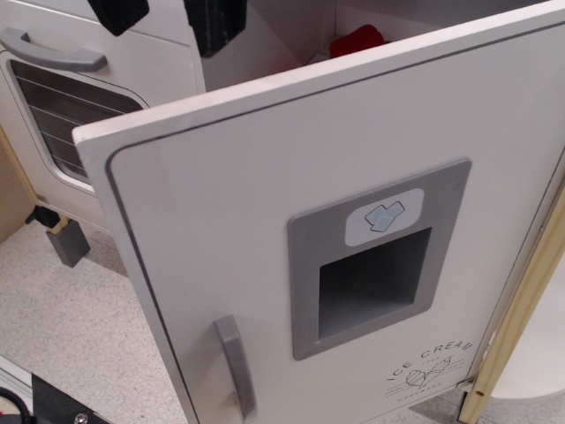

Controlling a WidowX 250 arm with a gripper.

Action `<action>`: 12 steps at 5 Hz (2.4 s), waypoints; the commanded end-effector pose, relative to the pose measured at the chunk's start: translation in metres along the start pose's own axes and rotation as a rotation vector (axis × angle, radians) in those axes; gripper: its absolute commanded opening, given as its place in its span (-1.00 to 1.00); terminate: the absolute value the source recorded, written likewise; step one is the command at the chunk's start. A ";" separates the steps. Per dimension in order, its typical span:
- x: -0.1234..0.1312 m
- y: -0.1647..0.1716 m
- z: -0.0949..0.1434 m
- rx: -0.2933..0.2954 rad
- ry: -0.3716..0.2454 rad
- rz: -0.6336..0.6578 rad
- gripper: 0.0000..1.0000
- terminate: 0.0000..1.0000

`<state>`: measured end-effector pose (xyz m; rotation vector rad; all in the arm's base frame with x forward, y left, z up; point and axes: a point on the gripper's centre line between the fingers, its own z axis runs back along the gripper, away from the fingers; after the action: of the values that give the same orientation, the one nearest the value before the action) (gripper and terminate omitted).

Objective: Close fridge

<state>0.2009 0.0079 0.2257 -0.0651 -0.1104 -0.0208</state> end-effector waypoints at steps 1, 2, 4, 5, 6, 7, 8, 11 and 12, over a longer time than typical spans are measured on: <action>-0.010 -0.013 0.013 -0.042 -0.023 -0.130 1.00 -1.00; -0.022 -0.020 0.004 -0.012 -0.036 -0.187 1.00 -1.00; -0.020 -0.017 -0.011 0.048 -0.053 -0.186 1.00 -1.00; -0.013 -0.007 -0.012 0.084 -0.085 -0.123 1.00 -1.00; -0.001 0.002 -0.009 0.084 -0.091 -0.081 1.00 -1.00; 0.006 0.009 -0.010 0.104 -0.109 -0.046 1.00 -1.00; 0.013 0.014 -0.003 0.124 -0.143 -0.004 1.00 -1.00; -0.009 0.003 0.013 0.108 -0.142 -0.015 1.00 -1.00; -0.024 -0.004 -0.007 0.133 -0.113 -0.038 1.00 -1.00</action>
<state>0.1760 -0.0037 0.2068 0.0697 -0.1924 -0.0521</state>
